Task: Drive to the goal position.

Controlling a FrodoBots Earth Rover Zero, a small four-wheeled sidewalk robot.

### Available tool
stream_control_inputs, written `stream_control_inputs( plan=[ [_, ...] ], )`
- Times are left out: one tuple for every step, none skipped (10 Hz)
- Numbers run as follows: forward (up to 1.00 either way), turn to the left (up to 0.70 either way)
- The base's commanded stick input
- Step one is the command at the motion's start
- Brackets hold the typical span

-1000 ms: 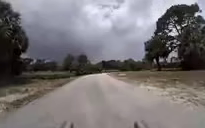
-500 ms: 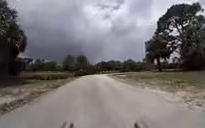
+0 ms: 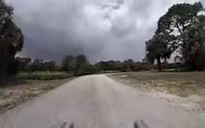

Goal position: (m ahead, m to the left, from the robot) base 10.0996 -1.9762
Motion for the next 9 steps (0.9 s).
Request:
stream_control_inputs(
  plan=[
    [0.85, 0.00],
    [0.85, 0.00],
    [0.85, 0.00],
    [0.85, 0.00],
    [0.85, 0.00],
    [0.85, 0.00],
    [0.85, 0.00],
    [0.85, 0.00],
    [0.85, 0.00]
  ],
)
